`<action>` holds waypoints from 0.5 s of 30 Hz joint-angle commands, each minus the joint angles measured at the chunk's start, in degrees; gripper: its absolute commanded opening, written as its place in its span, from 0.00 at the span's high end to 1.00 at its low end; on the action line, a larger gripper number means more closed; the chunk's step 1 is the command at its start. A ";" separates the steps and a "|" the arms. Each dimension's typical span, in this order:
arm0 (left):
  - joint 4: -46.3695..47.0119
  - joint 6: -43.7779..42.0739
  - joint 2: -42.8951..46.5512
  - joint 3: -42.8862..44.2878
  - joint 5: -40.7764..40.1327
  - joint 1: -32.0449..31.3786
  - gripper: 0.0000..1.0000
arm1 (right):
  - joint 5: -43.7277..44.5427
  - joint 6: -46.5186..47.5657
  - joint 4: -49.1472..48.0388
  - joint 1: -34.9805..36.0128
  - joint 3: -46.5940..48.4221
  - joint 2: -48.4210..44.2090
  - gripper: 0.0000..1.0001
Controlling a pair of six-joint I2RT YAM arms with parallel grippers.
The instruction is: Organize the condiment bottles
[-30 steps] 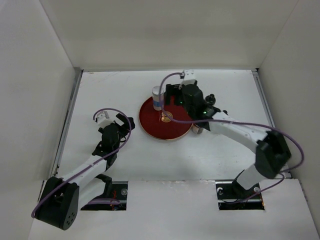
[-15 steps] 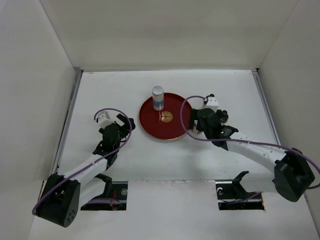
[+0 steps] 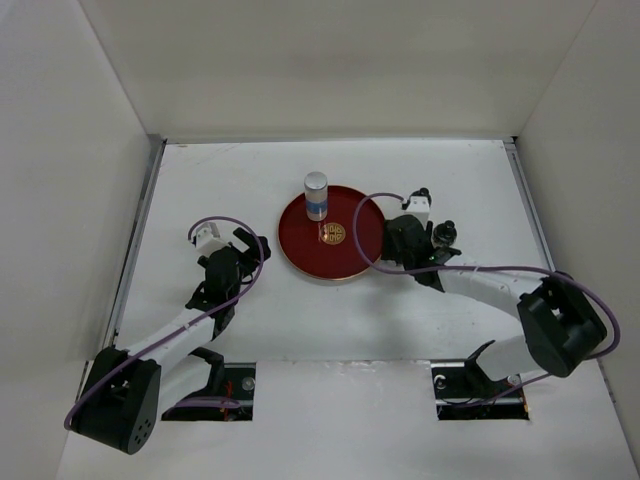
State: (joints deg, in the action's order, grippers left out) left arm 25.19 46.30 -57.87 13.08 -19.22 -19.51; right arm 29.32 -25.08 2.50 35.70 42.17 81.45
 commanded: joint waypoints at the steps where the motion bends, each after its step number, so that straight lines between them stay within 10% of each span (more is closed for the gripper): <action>1: 2.93 0.37 0.56 0.19 -0.11 0.04 0.00 | 6.70 2.05 -5.76 0.11 1.07 -5.32 0.42; 8: 3.11 0.37 0.74 0.10 -0.20 0.04 0.00 | 4.88 4.87 -4.96 2.30 6.86 -10.53 0.44; 15: 3.02 0.02 0.91 0.10 -0.46 0.04 0.00 | -3.13 6.53 -14.45 2.40 18.80 7.64 0.44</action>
State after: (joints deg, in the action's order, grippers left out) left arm 25.23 46.30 -57.95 13.08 -19.27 -19.53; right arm 29.06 -20.03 -1.67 37.58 55.13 83.90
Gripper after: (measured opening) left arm 0.997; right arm 0.711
